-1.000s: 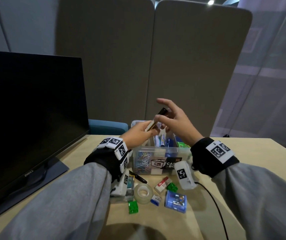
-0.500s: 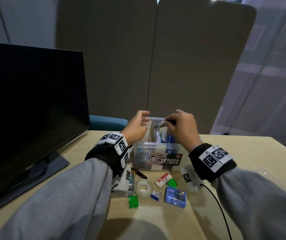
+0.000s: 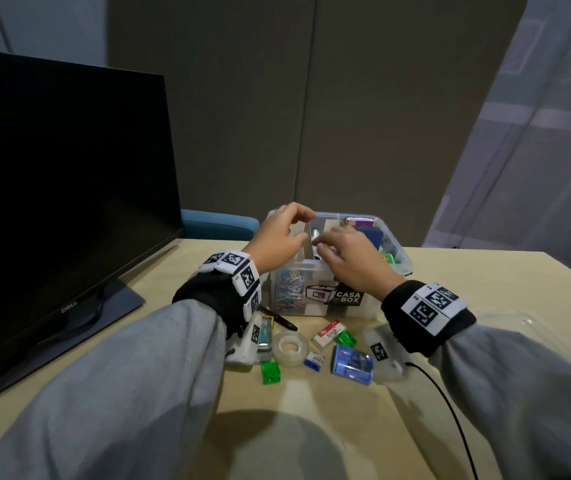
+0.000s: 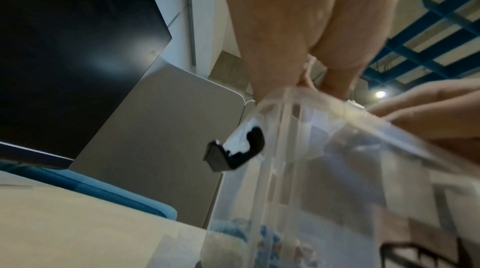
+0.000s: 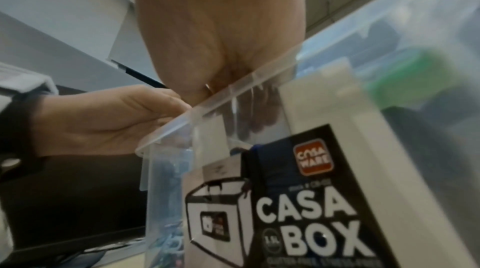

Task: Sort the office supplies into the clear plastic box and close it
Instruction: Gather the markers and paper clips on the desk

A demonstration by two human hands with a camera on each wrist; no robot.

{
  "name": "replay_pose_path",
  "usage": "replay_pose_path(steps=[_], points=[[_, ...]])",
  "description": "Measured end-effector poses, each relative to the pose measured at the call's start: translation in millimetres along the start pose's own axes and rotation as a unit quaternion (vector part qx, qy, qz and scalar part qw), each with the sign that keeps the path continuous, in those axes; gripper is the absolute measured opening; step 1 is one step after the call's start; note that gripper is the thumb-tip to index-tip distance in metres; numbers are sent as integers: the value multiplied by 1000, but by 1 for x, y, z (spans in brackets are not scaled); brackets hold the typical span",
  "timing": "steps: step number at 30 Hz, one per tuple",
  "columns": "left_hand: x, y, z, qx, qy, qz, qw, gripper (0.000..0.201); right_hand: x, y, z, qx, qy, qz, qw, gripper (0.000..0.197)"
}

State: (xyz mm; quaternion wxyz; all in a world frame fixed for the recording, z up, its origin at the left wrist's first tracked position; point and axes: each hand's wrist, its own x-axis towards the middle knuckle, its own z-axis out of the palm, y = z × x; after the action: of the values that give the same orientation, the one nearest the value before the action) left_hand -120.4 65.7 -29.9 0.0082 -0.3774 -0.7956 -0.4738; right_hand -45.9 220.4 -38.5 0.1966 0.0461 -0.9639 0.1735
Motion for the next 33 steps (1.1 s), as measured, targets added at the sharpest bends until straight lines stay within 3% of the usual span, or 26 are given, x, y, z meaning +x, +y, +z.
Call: replay_pose_path(steps=[4, 9, 15, 21, 25, 30, 33], points=[[-21, 8, -15, 38, -70, 30, 996, 35, -12, 4, -9, 55, 81, -51, 994, 14], [-59, 6, -38, 223, -118, 62, 966, 31, -29, -3, -21, 21, 134, -128, 982, 10], [-99, 2, -56, 315, -195, 30, 928, 24, -48, -24, -12, -37, -23, -209, 977, 9], [-117, -9, -53, 389, -289, -114, 867, 52, -55, -43, 14, -125, -181, -177, 959, 14], [-122, -20, -56, 373, -261, -135, 880, 59, -56, -51, 32, -183, -284, -105, 935, 43], [-122, -27, -57, 315, -282, -174, 889, 70, -55, -56, 40, -217, -337, -66, 914, 71], [-122, -26, -52, 262, -286, -178, 904, 54, -54, -56, 41, -210, -346, -60, 913, 72]])
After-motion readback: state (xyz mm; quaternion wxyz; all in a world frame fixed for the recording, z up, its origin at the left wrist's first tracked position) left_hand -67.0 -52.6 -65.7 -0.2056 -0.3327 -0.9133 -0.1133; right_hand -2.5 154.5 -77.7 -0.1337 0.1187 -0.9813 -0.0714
